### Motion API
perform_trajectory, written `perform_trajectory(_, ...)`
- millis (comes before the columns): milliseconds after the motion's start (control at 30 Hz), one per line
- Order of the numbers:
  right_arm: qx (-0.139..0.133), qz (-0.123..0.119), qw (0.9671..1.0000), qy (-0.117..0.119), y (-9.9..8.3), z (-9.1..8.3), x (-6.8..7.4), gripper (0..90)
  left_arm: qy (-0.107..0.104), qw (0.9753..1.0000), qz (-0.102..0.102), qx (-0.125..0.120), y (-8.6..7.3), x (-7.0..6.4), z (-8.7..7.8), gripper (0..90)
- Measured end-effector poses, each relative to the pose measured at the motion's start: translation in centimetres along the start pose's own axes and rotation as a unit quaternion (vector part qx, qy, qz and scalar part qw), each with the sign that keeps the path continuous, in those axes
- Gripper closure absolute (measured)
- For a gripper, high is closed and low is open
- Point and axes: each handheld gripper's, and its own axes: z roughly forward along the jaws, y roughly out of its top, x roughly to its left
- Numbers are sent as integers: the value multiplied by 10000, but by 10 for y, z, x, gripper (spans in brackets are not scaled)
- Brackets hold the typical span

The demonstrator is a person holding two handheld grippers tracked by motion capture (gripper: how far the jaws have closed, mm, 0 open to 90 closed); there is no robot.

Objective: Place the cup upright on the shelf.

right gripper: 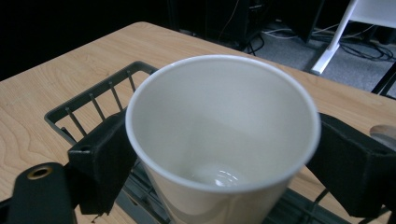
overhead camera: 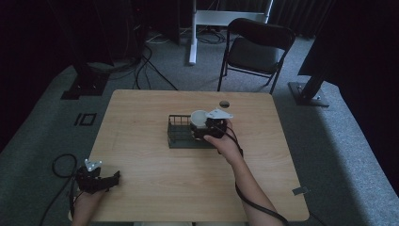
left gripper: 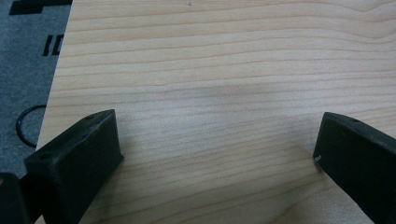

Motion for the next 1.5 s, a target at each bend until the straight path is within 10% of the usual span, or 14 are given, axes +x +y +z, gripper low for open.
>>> perform_trajectory(1500,-130,105,9996,-248,-35,-57,-26,126,-1,10000,-2,-1,0,0,0,8)
